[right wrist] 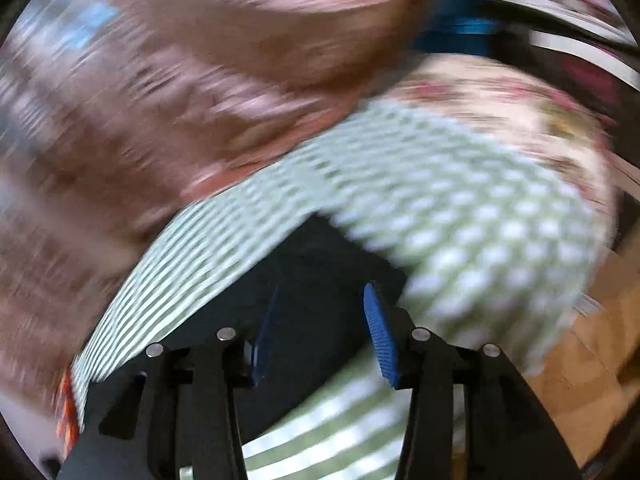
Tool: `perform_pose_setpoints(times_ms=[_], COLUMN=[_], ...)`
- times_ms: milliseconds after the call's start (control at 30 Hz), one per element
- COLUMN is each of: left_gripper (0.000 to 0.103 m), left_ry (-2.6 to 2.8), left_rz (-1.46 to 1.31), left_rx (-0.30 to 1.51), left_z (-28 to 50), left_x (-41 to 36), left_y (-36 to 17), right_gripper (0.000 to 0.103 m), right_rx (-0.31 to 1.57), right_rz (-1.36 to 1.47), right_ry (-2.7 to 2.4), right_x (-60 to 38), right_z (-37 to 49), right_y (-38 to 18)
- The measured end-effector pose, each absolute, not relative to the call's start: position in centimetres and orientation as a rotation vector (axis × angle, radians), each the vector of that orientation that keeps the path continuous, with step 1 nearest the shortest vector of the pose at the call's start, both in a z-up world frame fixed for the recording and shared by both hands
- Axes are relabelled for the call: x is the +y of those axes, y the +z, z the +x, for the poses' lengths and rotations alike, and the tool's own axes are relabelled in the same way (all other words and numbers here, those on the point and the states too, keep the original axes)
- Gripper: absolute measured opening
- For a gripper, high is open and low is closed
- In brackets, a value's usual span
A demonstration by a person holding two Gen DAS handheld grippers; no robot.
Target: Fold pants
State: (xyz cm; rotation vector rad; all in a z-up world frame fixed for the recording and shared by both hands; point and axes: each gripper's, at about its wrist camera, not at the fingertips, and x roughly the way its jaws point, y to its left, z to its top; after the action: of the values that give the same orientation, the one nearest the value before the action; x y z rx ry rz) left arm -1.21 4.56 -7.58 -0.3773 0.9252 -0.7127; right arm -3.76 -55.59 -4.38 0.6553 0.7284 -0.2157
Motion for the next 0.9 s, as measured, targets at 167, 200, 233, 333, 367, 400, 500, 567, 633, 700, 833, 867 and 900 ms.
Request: perform_pose_setpoints(times_ms=[167, 200, 233, 333, 367, 400, 500, 567, 633, 700, 833, 867, 900], left_gripper=[0.046, 0.046, 0.046, 0.030, 0.024, 0.020, 0.017, 0.018, 0.018, 0.018, 0.018, 0.018, 0.018], left_ry=[-0.625, -0.612, -0.598, -0.536, -0.526, -0.511, -0.502, -0.498, -0.484, -0.467, -0.424, -0.423, -0.422], left_rz=[-0.406, -0.377, -0.342, -0.263, -0.278, -0.315, -0.385, -0.405, -0.428, -0.446, -0.400, -0.394, -0.383], left_rx=[0.937, 0.950, 0.960, 0.965, 0.966, 0.967, 0.964, 0.940, 0.885, 0.839, 0.803, 0.801, 0.800], left_z=[-0.8, -1.0, -1.1, -2.0, -2.1, -2.2, -2.3, -2.3, -1.9, -1.2, 0.6, 0.8, 1.1], left_x=[5.1, 4.8, 4.6, 5.2, 5.9, 7.0, 8.7, 9.2, 9.5, 10.1, 9.5, 9.5, 9.3], left_y=[-8.7, -9.0, -9.2, -10.0, -10.2, -10.5, -10.7, -9.9, -8.8, -7.8, -6.6, -6.6, -6.5], right_gripper=[0.043, 0.043, 0.043, 0.042, 0.042, 0.039, 0.039, 0.041, 0.047, 0.047, 0.047, 0.047, 0.047], right_rx=[0.878, 0.911, 0.957, 1.080, 1.121, 1.135, 1.122, 1.141, 1.120, 1.093, 1.060, 1.061, 1.066], right_rz=[0.506, 0.475, 0.426, 0.288, 0.216, 0.127, 0.113, 0.141, 0.185, 0.238, 0.342, 0.348, 0.358], right_ry=[0.276, 0.360, 0.460, 0.620, 0.639, 0.627, 0.643, 0.654, 0.701, 0.768, 0.914, 0.934, 0.954], right_x=[-41.7, -38.9, -35.3, -29.2, -28.1, -27.4, -28.3, -28.9, -28.8, -27.4, -23.3, -21.8, -20.5], right_z=[1.8, 2.5, 3.0, 3.0, 2.8, 2.4, 2.1, 2.8, 4.1, 5.5, 10.5, 11.6, 13.2], right_y=[-5.3, -5.8, -6.6, -9.3, -10.4, -11.3, -11.5, -10.6, -9.3, -8.1, -6.5, -6.4, -6.3])
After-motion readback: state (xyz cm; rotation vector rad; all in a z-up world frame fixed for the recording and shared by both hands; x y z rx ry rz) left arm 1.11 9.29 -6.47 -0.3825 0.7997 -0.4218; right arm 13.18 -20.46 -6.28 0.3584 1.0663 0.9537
